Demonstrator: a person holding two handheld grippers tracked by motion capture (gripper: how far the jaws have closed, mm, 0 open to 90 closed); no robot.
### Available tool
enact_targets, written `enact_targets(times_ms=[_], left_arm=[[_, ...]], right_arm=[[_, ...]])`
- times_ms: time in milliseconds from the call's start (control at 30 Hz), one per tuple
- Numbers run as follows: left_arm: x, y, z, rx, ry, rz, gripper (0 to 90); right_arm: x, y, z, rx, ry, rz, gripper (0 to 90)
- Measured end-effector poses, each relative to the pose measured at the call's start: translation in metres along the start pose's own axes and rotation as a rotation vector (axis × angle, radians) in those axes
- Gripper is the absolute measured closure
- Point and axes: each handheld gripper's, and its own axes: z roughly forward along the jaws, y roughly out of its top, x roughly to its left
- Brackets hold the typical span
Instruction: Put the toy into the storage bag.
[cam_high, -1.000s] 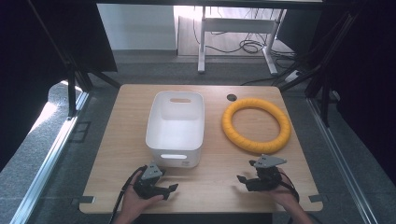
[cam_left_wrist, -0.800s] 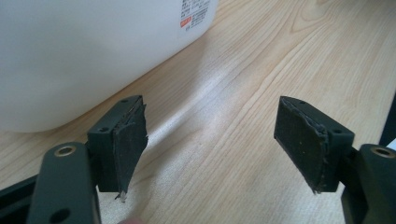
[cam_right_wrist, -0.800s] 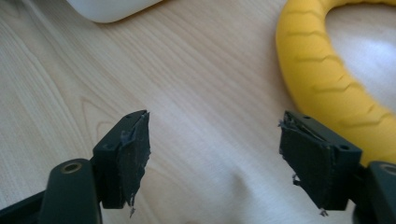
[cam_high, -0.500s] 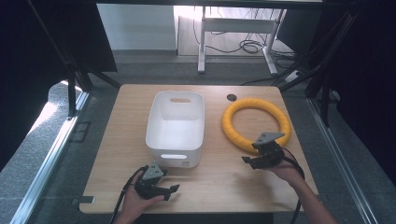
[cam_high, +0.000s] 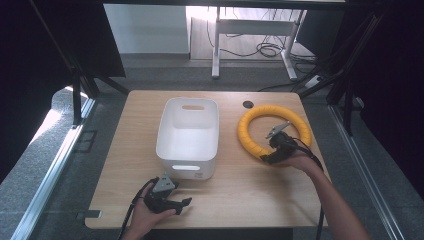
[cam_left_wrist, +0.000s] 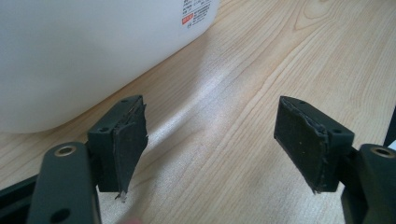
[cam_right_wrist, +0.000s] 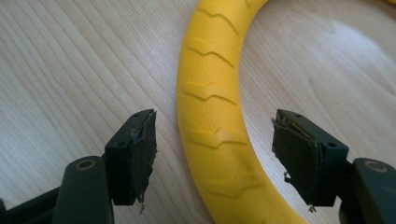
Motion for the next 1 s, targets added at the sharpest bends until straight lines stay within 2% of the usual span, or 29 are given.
enact_targets(times_ms=[67,267,567,700,800,1000], left_arm=[[0.000,0.000,0.000,-0.001,0.000,0.002,25.5],[-0.002,0.000,0.000,0.000,-0.002,0.007,25.6],[-0.003,0.000,0.002,0.001,-0.003,0.007,25.6],[-0.003,0.000,0.002,-0.006,-0.001,0.009,25.8],[-0.004,0.000,0.003,-0.001,-0.001,0.013,25.8],[-0.005,0.000,0.004,0.002,-0.002,0.013,25.8]], right_arm=[[-0.003,0.002,0.010,0.036,0.017,0.006,31.1],[-0.005,0.005,0.023,0.087,0.026,-0.007,33.5],[-0.008,0.005,0.037,0.132,0.048,-0.011,38.3],[-0.010,0.006,0.038,0.125,0.060,-0.002,40.7],[-0.012,0.006,0.039,0.123,0.089,0.009,45.0],[-0.014,0.008,0.038,0.127,0.110,-0.017,48.4]])
